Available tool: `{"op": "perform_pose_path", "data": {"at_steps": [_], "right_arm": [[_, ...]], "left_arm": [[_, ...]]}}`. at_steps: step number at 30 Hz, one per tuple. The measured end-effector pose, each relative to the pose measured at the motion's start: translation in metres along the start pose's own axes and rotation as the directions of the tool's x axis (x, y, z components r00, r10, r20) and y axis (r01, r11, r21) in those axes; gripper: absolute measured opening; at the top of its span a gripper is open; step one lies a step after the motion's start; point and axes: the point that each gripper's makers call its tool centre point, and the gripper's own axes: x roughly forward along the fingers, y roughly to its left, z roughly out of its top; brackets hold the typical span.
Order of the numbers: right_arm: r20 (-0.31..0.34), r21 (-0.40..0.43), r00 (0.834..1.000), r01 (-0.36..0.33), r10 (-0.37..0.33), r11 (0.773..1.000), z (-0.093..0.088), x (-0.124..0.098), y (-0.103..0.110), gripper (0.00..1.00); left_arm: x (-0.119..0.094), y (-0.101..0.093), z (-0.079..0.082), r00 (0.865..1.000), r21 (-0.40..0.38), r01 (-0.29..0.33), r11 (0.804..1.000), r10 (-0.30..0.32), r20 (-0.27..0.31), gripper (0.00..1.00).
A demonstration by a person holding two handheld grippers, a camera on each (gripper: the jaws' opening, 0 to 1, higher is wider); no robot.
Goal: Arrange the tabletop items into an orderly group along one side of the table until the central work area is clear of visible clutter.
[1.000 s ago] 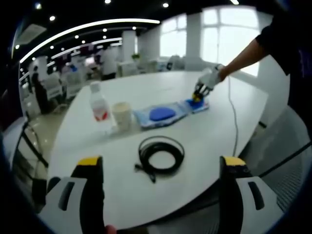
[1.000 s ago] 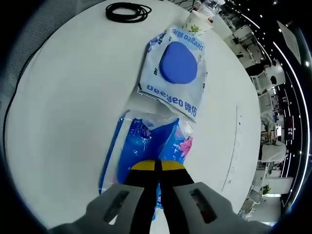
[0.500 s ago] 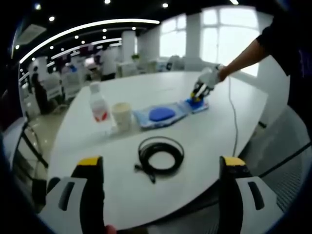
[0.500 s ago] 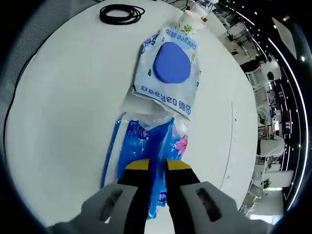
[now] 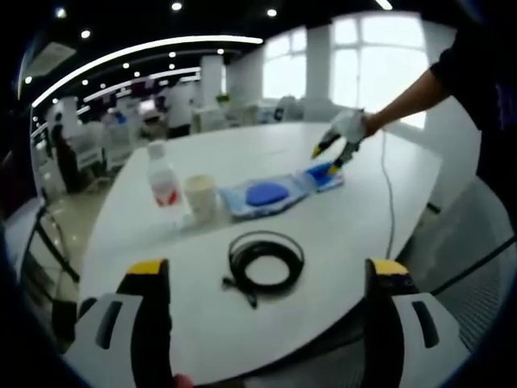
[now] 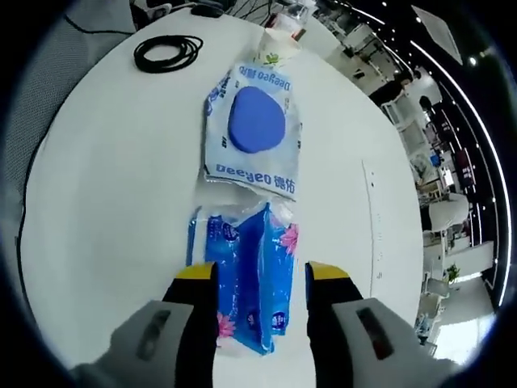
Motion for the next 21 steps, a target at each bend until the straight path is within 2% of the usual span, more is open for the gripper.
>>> {"op": "perform_pose_path", "data": {"at_steps": [15, 17, 21], "right_arm": [[0.048, 0.113, 0.998, 0.023, -0.029, 0.993, 0.019, -0.026, 0.01, 0.66], [0.059, 0.148, 0.998, 0.021, -0.03, 0.989, 0.023, -0.028, 0.012, 0.72], [0.081, 0.2, 0.996, 0.022, -0.039, 0.98, 0.031, -0.034, 0.016, 0.8]], "left_arm": [[0.0, -0.004, 0.002, 1.0, 0.034, 0.023, 0.999, -0.023, 0.007, 0.99], [-0.001, -0.003, 0.004, 1.0, 0.056, 0.013, 0.998, -0.014, 0.017, 0.99], [-0.002, -0.004, 0.004, 1.0, 0.045, 0.025, 0.999, -0.026, 0.017, 1.0]]}}
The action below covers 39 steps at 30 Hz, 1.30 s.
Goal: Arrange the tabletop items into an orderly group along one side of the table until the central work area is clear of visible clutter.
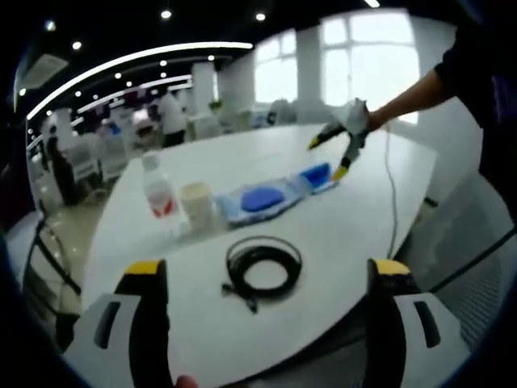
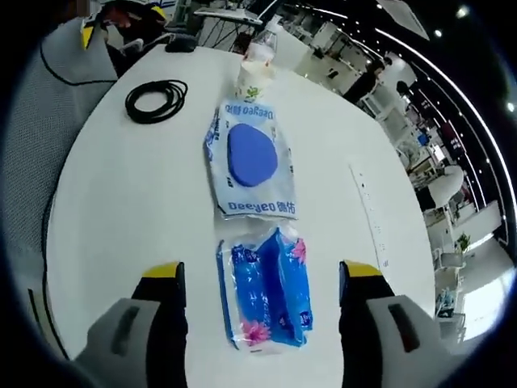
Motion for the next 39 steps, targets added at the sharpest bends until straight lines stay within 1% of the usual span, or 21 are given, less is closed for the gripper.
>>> {"op": "perform_pose_path", "data": {"at_steps": [5, 11, 15, 19, 24, 32, 33, 35, 39], "right_arm": [[0.012, 0.028, 1.0, 0.006, -0.006, 1.0, 0.008, -0.004, 0.007, 0.86], [0.029, 0.094, 1.0, 0.0, -0.003, 0.996, 0.024, -0.011, 0.021, 0.95], [0.041, 0.12, 0.999, -0.006, 0.002, 0.993, 0.033, -0.012, 0.032, 0.98], [0.05, 0.138, 0.999, -0.012, 0.005, 0.99, 0.041, -0.014, 0.041, 0.99], [0.083, 0.186, 0.997, -0.014, -0.002, 0.982, 0.052, -0.014, 0.048, 0.99], [0.115, 0.226, 0.993, -0.028, 0.002, 0.974, 0.066, -0.014, 0.064, 1.0], [0.129, 0.246, 0.992, -0.039, 0.007, 0.969, 0.07, -0.013, 0.069, 1.0], [0.13, 0.27, 0.991, -0.061, 0.026, 0.961, 0.074, -0.01, 0.076, 1.0], [0.166, 0.267, 0.986, -0.061, 0.016, 0.962, 0.086, -0.006, 0.084, 1.0]], "left_arm": [[0.0, 0.0, 0.001, 1.0, 0.001, 0.004, 1.0, -0.004, 0.006, 1.0], [0.0, -0.002, -0.001, 1.0, 0.01, 0.02, 1.0, -0.02, -0.004, 1.0], [0.0, -0.003, -0.003, 1.0, 0.022, 0.026, 0.999, -0.025, -0.015, 1.0], [0.0, -0.002, -0.001, 1.0, 0.021, 0.021, 1.0, -0.021, 0.0, 1.0], [0.0, -0.002, 0.0, 1.0, 0.011, 0.02, 1.0, -0.02, 0.008, 1.0], [-0.002, -0.001, 0.003, 1.0, 0.001, 0.011, 1.0, -0.011, 0.024, 1.0], [-0.002, -0.001, 0.003, 1.0, -0.001, 0.01, 1.0, -0.01, 0.025, 1.0], [-0.002, -0.001, 0.003, 1.0, -0.005, 0.009, 1.0, -0.009, 0.026, 1.0], [-0.003, 0.0, 0.004, 0.999, -0.011, 0.004, 1.0, -0.004, 0.034, 1.0]]}}
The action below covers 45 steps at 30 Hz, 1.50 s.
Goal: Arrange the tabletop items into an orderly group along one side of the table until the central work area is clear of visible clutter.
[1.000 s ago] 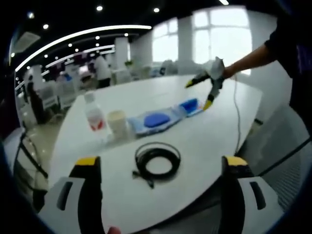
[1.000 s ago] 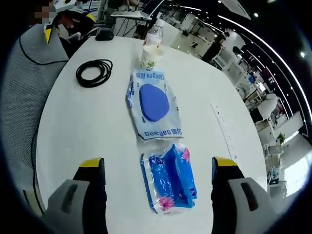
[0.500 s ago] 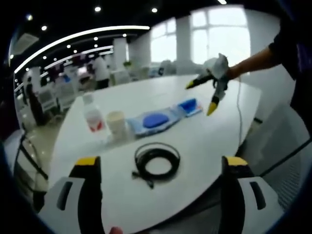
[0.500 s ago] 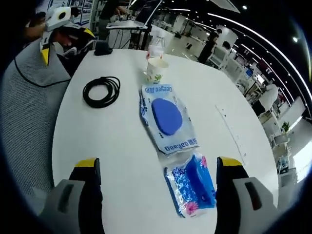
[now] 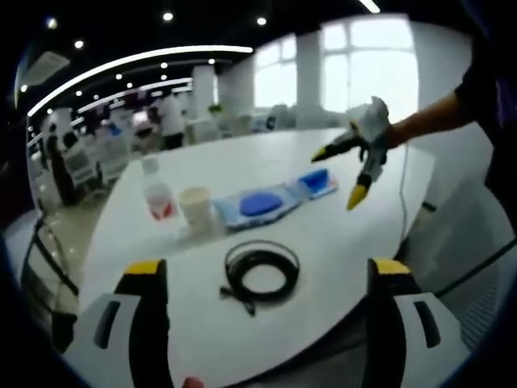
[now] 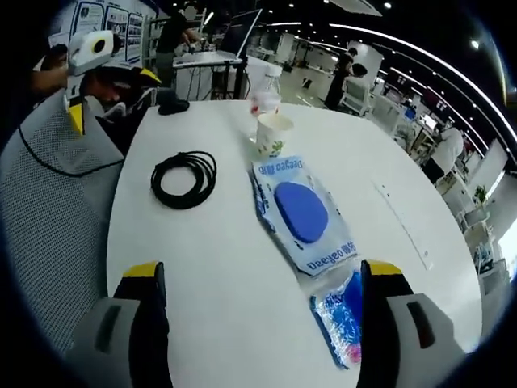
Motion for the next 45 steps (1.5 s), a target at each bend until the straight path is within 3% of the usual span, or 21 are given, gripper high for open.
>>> {"op": "perform_pose_path", "data": {"at_steps": [18, 45], "right_arm": [[0.067, -0.002, 0.996, -0.063, 0.063, 0.998, 0.025, 0.033, 0.051, 1.0], [0.128, -0.03, 0.985, -0.114, 0.117, 0.993, 0.041, 0.073, 0.089, 0.94]], "left_arm": [[-0.001, 0.002, 0.001, 1.0, -0.01, -0.01, 1.0, 0.01, 0.008, 1.0], [-0.001, 0.002, 0.0, 1.0, -0.014, -0.008, 1.0, 0.008, 0.002, 1.0]]}}
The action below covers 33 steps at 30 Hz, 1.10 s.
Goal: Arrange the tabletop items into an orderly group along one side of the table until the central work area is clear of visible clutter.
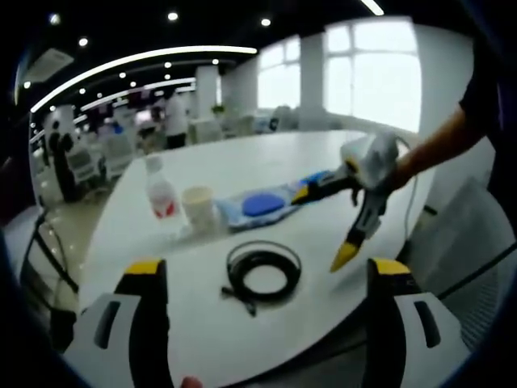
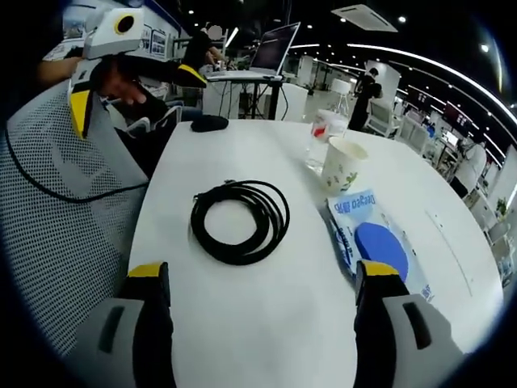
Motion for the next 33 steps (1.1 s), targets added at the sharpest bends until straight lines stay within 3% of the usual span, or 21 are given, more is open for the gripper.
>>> {"op": "perform_pose_path", "data": {"at_steps": [26, 33], "right_arm": [[0.03, 0.012, 0.999, -0.027, 0.027, 1.0, 0.006, 0.041, 0.016, 0.77], [0.034, 0.029, 0.999, -0.037, 0.036, 0.999, 0.01, 0.049, 0.02, 0.67]], "left_arm": [[0.001, 0.0, -0.001, 1.0, -0.007, 0.009, 1.0, -0.009, -0.002, 0.99], [0.001, 0.001, -0.001, 1.0, -0.01, 0.011, 1.0, -0.011, -0.006, 0.98]]}}
